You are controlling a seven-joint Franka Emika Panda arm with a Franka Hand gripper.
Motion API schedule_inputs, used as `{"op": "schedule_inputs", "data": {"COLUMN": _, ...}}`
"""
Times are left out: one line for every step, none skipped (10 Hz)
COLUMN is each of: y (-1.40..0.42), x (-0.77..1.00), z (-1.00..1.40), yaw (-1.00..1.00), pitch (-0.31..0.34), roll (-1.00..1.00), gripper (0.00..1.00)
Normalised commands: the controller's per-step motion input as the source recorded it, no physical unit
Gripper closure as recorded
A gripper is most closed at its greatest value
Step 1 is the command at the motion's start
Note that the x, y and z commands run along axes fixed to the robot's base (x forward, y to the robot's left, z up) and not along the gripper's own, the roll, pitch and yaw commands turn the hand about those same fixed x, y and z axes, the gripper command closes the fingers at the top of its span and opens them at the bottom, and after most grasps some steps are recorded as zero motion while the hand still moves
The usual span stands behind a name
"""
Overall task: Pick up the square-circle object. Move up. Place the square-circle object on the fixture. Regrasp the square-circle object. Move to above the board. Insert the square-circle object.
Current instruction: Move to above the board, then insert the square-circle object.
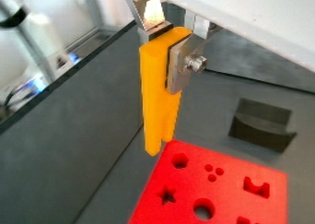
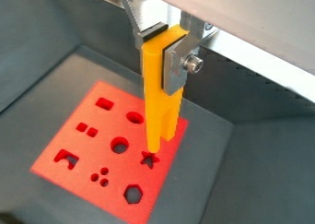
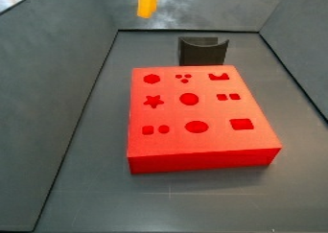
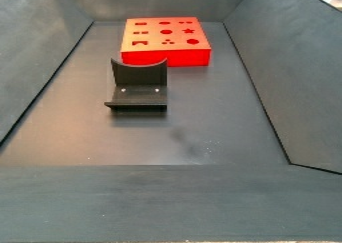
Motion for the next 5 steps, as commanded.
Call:
{"op": "schedule_inputs", "data": {"y": 0.01, "x": -0.05, "z": -0.01, "yaw": 0.9, "pitch": -0.355, "roll": -0.06, "gripper": 1.0}}
{"op": "schedule_inputs", "data": {"y": 0.01, "x": -0.05, "z": 0.0, "yaw": 0.54, "pitch": -0.254, "roll": -0.01, "gripper": 1.0}}
{"op": "schedule_inputs", "data": {"y": 0.01, "x": -0.04, "z": 0.0, "yaw": 0.39, "pitch": -0.202, "roll": -0.01, "gripper": 1.0}}
{"op": "schedule_inputs", "data": {"y": 0.0, "x": 0.0, "z": -0.18, "yaw": -1.0, "pitch": -0.037, "roll": 0.0, "gripper": 1.0}}
{"op": "schedule_inputs", "data": {"y": -0.01, "x": 0.02, "z": -0.27, "yaw": -0.99, "pitch": -0.104, "roll": 0.0, "gripper": 1.0}}
